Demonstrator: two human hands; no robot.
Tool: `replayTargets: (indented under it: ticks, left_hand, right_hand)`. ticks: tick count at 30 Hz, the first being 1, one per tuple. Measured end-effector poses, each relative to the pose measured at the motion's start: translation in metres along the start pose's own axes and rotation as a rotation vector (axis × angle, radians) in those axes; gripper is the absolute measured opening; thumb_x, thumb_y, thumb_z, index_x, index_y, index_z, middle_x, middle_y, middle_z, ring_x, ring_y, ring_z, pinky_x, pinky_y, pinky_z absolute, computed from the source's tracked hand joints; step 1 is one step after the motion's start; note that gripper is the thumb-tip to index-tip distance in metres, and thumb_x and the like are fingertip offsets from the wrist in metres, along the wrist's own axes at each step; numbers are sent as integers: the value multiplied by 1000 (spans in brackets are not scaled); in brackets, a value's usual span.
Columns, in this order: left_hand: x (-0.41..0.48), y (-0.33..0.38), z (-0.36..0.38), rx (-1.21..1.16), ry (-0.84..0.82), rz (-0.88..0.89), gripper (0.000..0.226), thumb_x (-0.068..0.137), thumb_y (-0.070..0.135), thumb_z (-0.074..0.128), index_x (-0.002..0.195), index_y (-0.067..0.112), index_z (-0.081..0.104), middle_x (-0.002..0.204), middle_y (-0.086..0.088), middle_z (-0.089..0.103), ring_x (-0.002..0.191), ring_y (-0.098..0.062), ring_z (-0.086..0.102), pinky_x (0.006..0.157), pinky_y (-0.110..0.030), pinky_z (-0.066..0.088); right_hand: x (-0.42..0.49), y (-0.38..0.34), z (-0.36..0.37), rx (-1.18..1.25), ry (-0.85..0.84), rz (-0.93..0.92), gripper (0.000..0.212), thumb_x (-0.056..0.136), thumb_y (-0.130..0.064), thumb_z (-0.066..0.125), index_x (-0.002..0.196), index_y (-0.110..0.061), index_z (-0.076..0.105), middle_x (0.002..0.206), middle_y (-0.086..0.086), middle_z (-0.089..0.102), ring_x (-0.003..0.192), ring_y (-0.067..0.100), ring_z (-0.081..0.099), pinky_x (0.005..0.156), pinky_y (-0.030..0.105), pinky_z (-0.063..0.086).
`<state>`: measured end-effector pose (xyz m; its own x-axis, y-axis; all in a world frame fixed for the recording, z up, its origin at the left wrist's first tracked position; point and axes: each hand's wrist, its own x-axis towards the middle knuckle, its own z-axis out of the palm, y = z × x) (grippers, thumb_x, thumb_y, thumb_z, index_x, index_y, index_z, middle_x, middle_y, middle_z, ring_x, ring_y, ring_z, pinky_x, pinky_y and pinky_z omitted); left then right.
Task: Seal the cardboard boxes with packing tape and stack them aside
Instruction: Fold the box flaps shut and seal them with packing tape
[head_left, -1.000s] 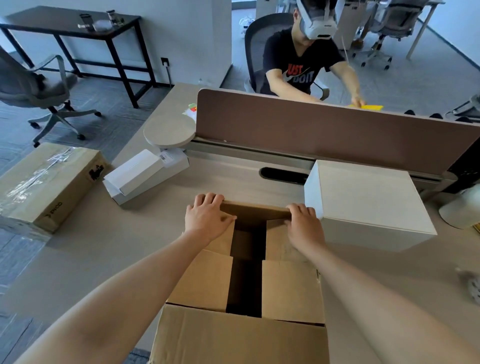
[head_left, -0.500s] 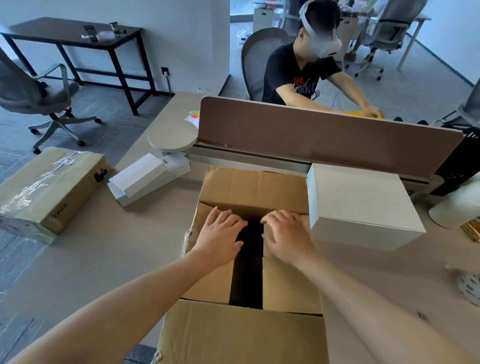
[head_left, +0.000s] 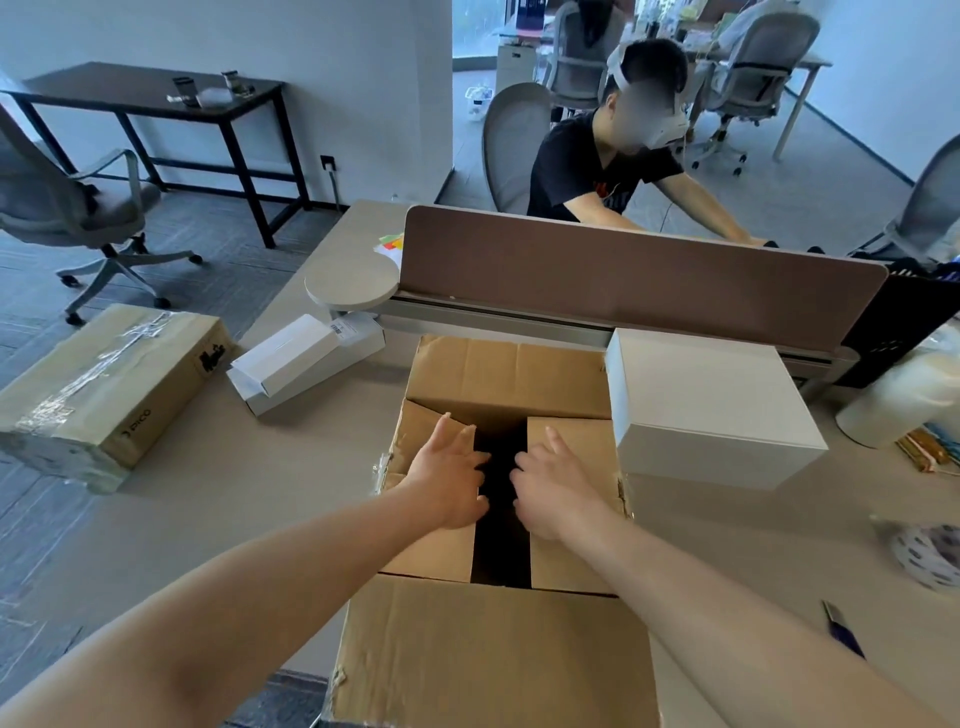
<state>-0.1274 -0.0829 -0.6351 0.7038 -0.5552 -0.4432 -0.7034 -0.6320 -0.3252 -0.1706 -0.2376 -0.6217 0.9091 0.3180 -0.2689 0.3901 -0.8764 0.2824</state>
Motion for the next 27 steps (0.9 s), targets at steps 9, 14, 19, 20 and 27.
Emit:
replayTargets:
  ticks: [9,14,19,20,27]
  left_hand:
    - [13,-1,17,283,-151,109,45,103,45,35,145,33,47,152,1,43,151,-36,10,101,-70,-26]
    - [20,-1,23,253,-53,136,42,100,49,40,132,32,59,138,4,55,144,-35,29,101,-71,-25]
    - [10,-1,-14,73,135,139,41,98,50,42,112,24,70,115,6,64,125,-22,48,121,-51,6]
    - [6,-2,-23,52,131,154,38,98,47,44,106,22,71,108,5,66,120,-20,52,122,-49,8]
    - [-28,-31,-83,-12,47,8,18,94,31,63,84,16,66,72,1,60,67,-11,59,68,-24,52]
  right_hand:
    - [-33,20,-33,128,124,29,37,102,-29,37,133,-17,53,142,5,48,133,25,40,121,50,8]
    - [-57,49,-34,415,265,188,27,100,-26,39,110,-20,63,131,-4,54,124,17,48,120,39,17]
    - [-73,67,-38,236,282,291,23,94,-15,51,100,-19,73,124,-2,56,129,19,44,120,40,6]
    - [-74,69,-39,129,249,289,21,92,-15,55,101,-19,74,129,0,56,136,21,38,120,44,1]
    - [-66,59,-41,-282,-135,396,37,94,-25,62,130,-15,62,156,17,30,149,36,11,118,53,-9]
